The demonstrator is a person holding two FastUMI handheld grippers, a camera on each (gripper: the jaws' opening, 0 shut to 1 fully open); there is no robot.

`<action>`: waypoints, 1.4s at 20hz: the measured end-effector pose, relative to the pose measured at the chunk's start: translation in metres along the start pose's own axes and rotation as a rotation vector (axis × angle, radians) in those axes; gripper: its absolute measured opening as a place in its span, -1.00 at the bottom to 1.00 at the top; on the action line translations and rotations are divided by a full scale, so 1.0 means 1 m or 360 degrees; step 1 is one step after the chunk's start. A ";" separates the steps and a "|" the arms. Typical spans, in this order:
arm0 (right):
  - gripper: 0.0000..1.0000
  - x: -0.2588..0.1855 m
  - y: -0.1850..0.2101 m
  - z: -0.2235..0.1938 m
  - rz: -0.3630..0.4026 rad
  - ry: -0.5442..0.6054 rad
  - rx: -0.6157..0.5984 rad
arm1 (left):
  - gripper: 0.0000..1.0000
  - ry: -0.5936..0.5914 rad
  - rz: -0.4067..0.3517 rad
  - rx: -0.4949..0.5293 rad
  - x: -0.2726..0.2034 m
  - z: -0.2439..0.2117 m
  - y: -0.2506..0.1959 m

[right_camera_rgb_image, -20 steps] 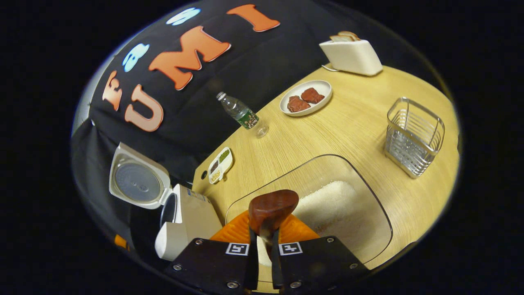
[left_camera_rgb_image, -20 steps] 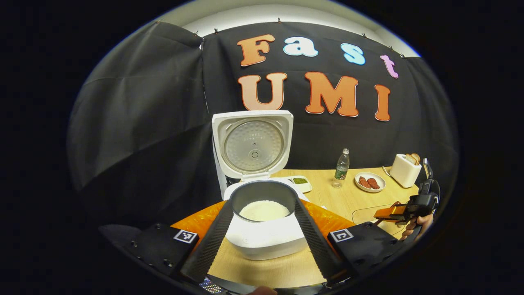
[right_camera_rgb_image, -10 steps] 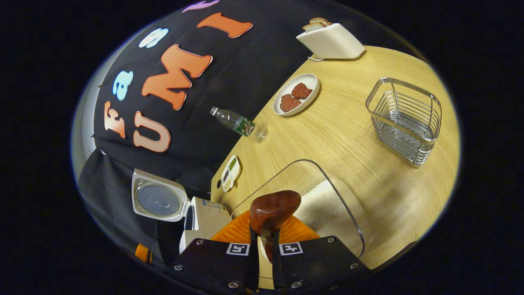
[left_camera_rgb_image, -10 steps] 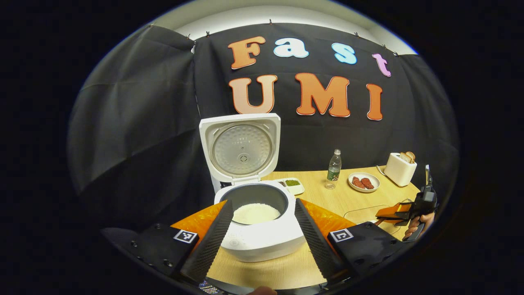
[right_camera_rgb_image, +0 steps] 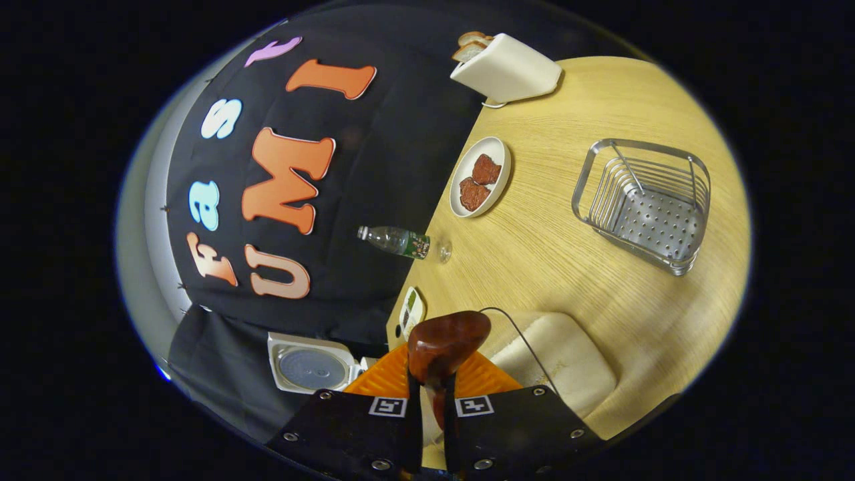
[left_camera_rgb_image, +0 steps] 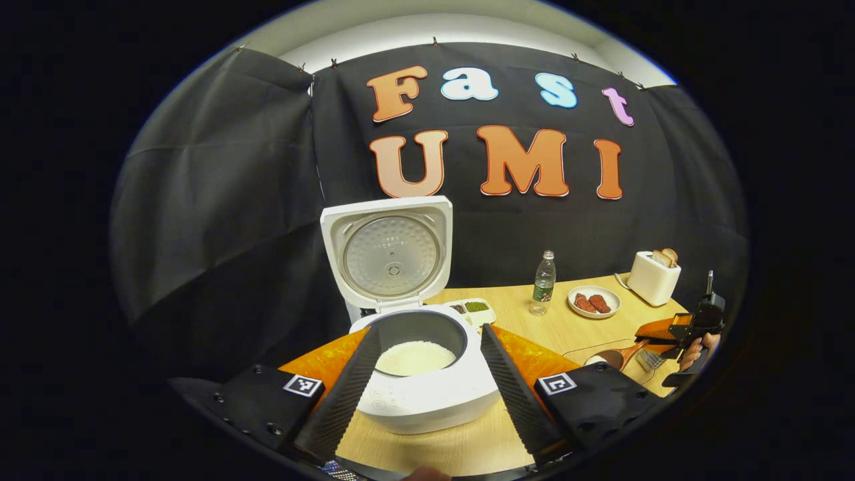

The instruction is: Close the left gripper, press the button to open the rice cooker; take a wooden spoon from the chopstick holder with the right hand, scoop a spoonful of rice and pour it into the rice cooker, then put the wooden spoon back into the chopstick holder.

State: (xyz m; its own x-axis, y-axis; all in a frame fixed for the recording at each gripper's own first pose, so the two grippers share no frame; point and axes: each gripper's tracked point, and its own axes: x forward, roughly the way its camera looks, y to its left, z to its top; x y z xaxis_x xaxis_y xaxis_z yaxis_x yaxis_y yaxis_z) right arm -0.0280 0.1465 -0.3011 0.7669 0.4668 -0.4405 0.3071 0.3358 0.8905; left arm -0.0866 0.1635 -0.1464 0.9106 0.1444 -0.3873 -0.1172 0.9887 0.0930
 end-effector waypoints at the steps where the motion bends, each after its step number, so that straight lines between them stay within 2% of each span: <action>1: -0.76 -0.001 0.006 -0.003 0.0023 0.0003 0.0034 | 0.97 -0.0006 0.0007 0.0001 0.000 0.000 0.001; 7: -0.76 0.006 0.046 -0.005 0.0148 0.0011 0.0229 | 0.99 -0.0030 0.0034 -0.0004 -0.002 0.003 0.012; 14: -0.75 0.040 0.128 -0.040 0.0295 0.0139 0.0362 | 0.99 -0.0066 0.0113 -0.0052 -0.011 0.004 0.038; 20: -0.76 0.082 0.195 -0.088 0.0340 0.0284 0.0248 | 0.99 -0.0057 0.0199 -0.0063 -0.022 -0.006 0.061; 28: -0.76 0.128 0.264 -0.140 0.0380 0.0334 -0.0219 | 0.99 -0.0116 0.0301 -0.0034 -0.036 -0.003 0.085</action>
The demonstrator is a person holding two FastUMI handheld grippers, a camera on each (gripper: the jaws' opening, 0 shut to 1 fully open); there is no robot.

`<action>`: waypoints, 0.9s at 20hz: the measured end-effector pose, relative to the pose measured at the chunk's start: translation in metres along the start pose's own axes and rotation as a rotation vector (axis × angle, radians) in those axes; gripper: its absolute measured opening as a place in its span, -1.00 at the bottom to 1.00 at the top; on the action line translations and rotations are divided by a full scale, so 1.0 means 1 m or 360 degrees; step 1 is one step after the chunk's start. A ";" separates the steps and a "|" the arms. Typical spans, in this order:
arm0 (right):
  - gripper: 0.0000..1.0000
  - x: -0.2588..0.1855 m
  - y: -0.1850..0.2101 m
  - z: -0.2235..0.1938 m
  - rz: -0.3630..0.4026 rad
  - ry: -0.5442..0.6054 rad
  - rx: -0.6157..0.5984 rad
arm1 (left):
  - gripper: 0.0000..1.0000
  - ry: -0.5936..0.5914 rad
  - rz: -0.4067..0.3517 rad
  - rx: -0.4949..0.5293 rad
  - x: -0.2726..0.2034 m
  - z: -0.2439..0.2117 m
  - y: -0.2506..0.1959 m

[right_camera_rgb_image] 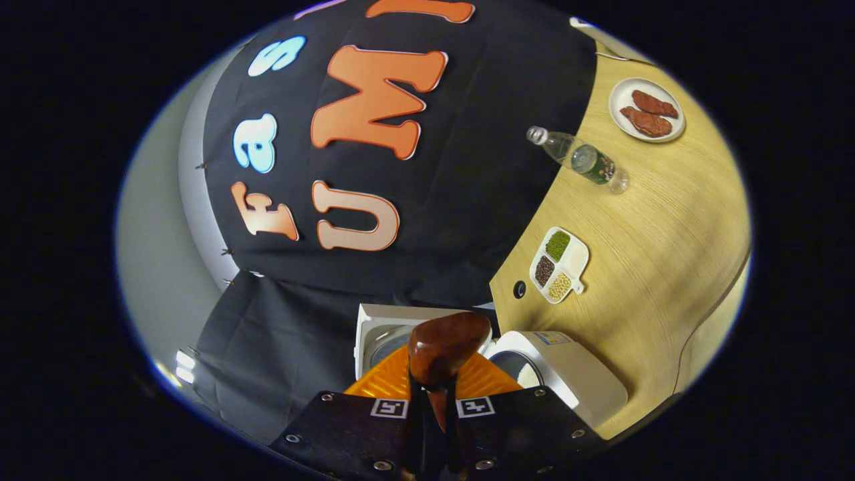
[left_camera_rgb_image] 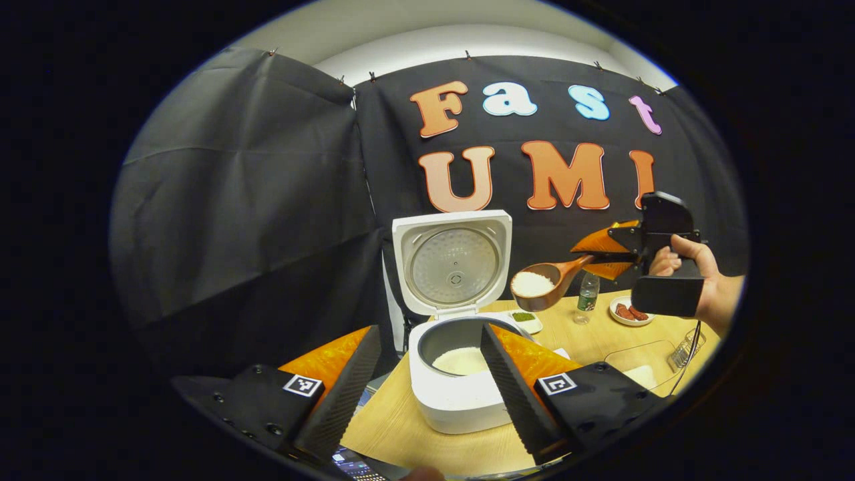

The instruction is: Close the left gripper, press the button to open the rice cooker; take a wooden spoon from the chopstick holder with the right hand, scoop a spoonful of rice and pour it into the rice cooker, then put the wooden spoon back into the chopstick holder.

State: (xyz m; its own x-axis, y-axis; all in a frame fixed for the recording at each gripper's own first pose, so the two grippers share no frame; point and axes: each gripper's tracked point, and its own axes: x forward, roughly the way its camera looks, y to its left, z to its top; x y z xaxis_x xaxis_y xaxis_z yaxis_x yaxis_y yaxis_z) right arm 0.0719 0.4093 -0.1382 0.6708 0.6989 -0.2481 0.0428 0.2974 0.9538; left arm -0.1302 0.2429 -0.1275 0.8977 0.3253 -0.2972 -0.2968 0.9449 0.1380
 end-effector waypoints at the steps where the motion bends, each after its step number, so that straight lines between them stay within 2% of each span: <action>1: -0.76 0.007 0.004 -0.004 -0.0013 0.0004 -0.0066 | 0.99 0.0004 0.0007 -0.0001 0.000 -0.003 0.001; 9: -0.76 0.056 0.030 -0.030 -0.0085 0.0006 -0.0571 | 0.99 0.0035 -0.0007 0.0006 0.001 -0.014 0.006; 14: -0.75 0.066 0.049 -0.050 -0.0072 0.0017 -0.0871 | 0.99 0.0064 0.0016 0.0003 0.003 -0.021 0.014; 18: -0.75 0.067 0.048 -0.056 -0.0088 0.0017 -0.1018 | 1.00 0.0097 0.0010 -0.0016 0.006 -0.026 0.014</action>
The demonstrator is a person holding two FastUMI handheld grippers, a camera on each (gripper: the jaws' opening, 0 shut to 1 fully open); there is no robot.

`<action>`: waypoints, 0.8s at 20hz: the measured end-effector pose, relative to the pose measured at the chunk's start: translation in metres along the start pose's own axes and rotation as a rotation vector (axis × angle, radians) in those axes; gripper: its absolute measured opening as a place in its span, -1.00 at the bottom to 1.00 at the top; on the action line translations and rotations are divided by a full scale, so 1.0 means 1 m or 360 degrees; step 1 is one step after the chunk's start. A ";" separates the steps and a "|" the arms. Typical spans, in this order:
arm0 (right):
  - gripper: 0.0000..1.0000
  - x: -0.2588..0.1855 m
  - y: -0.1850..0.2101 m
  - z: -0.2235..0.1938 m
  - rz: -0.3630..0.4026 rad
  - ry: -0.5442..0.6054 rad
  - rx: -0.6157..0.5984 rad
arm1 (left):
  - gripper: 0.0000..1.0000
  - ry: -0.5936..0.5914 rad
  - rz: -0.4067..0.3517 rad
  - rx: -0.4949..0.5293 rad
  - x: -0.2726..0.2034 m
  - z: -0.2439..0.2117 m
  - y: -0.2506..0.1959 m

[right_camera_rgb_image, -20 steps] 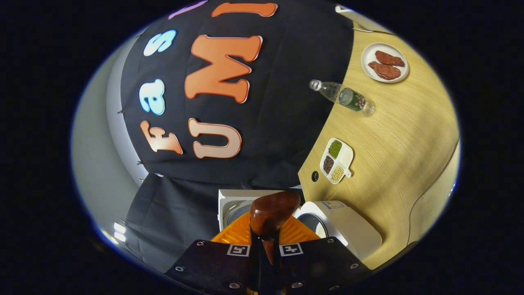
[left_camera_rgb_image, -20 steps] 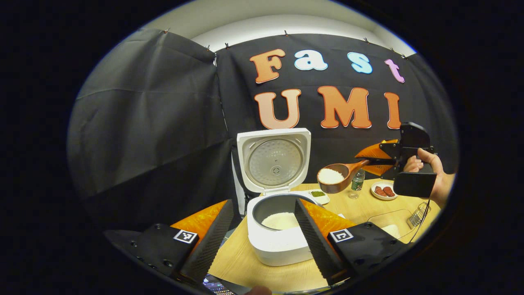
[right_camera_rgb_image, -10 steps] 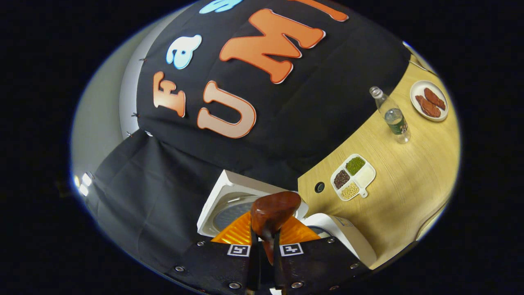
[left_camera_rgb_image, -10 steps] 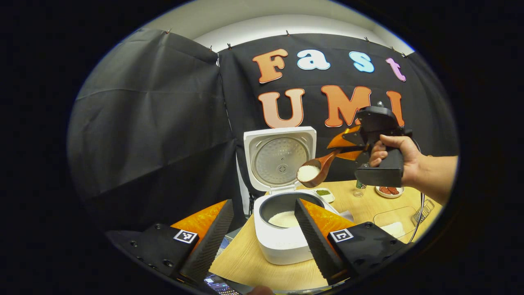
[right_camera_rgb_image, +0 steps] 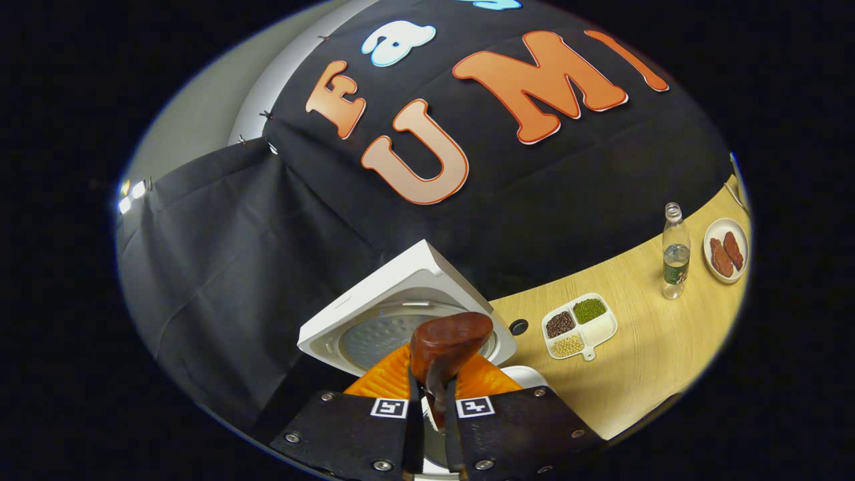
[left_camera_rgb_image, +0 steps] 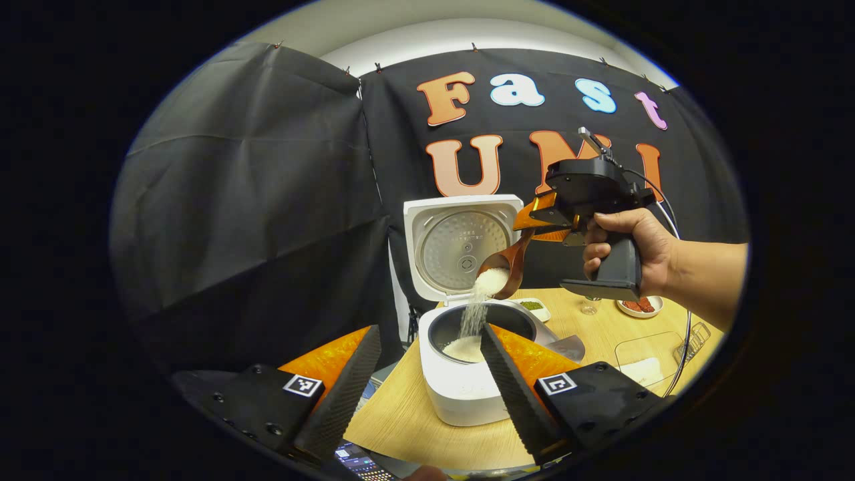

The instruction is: Close the left gripper, press the button to open the rice cooker; take a wooden spoon from the chopstick holder with the right hand, scoop a spoonful of rice and pour it into the rice cooker, then put the wooden spoon back into the chopstick holder.

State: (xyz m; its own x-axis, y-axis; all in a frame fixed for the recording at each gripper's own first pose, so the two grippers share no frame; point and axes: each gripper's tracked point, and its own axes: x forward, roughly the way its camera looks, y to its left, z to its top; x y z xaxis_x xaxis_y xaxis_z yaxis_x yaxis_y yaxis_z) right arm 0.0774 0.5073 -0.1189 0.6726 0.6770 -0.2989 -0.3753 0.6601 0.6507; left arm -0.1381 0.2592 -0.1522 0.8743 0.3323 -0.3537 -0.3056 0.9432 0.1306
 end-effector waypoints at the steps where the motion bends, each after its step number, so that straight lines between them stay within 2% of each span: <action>1: -0.76 -0.001 -0.001 -0.001 -0.0003 0.0003 -0.0020 | 1.00 0.0004 0.0003 -0.0002 0.002 -0.001 0.001; 5: -0.77 -0.001 -0.001 -0.005 -0.0005 0.0008 -0.0128 | 1.00 0.0016 0.0012 -0.0004 0.003 -0.002 0.000; 16: -0.76 -0.016 0.021 0.000 0.0086 -0.0059 -0.0475 | 1.00 0.0032 0.0021 0.0019 0.002 -0.003 0.000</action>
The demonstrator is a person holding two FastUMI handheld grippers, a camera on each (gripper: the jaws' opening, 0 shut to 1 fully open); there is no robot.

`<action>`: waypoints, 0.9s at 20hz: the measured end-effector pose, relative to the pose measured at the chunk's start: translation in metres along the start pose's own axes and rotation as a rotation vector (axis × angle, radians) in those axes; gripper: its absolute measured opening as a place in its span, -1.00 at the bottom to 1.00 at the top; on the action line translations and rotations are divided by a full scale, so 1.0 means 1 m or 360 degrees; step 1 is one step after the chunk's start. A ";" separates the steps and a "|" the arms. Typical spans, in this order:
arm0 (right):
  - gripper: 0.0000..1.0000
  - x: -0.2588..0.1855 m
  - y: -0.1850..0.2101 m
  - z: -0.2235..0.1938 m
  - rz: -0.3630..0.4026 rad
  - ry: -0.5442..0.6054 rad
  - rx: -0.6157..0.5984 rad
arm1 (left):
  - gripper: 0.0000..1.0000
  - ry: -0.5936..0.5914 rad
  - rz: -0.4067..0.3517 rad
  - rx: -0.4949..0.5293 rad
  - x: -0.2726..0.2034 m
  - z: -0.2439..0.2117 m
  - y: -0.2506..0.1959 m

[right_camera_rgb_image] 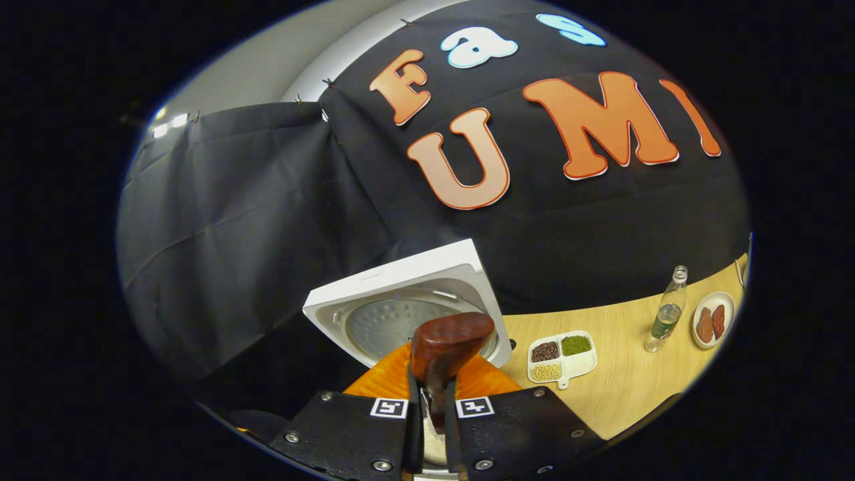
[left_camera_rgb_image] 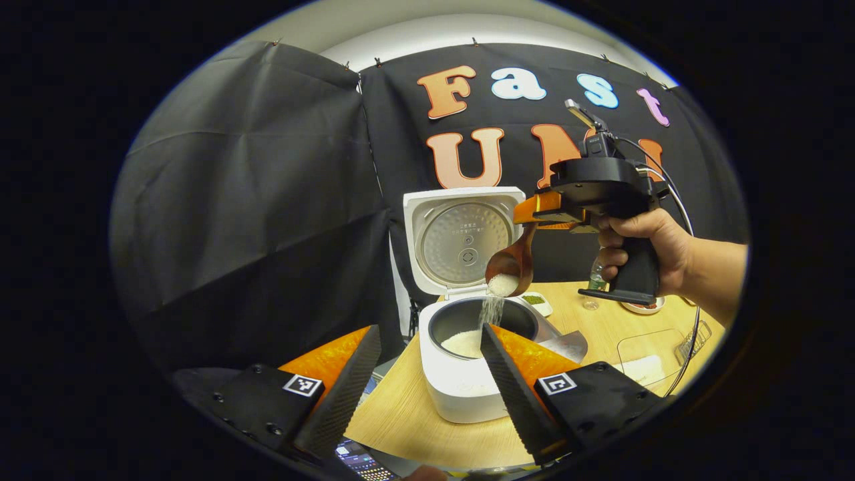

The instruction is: Close the left gripper, press the button to open the rice cooker; take a wooden spoon from the chopstick holder with the right hand, scoop a spoonful of rice and pour it into the rice cooker, then put the wooden spoon back into the chopstick holder.

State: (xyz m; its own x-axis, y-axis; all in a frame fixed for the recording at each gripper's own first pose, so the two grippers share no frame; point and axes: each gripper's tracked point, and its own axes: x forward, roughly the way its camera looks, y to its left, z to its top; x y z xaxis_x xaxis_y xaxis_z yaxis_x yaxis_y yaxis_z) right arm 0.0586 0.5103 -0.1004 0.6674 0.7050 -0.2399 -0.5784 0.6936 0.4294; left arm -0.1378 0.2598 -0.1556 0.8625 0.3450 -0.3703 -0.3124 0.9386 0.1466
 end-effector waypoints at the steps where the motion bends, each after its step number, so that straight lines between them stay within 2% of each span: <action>1: -0.76 -0.001 0.003 0.002 0.0010 -0.0009 -0.0038 | 0.99 -0.0001 0.0003 0.0002 0.000 0.000 0.000; 14: -0.76 -0.013 0.052 0.018 0.0127 -0.0166 -0.0607 | 1.00 0.0001 0.0064 -0.0008 -0.003 -0.002 0.007; 18: -0.76 -0.018 0.066 0.022 0.0178 -0.0225 -0.0720 | 0.99 -0.0005 0.0072 -0.0005 -0.006 -0.001 0.006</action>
State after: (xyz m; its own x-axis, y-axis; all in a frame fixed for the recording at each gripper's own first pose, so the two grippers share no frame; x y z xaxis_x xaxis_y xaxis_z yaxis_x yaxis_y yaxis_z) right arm 0.0184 0.5401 -0.0483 0.6285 0.7737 -0.0800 -0.7752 0.6315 0.0169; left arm -0.1454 0.2635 -0.1530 0.8487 0.3869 -0.3606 -0.3523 0.9221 0.1603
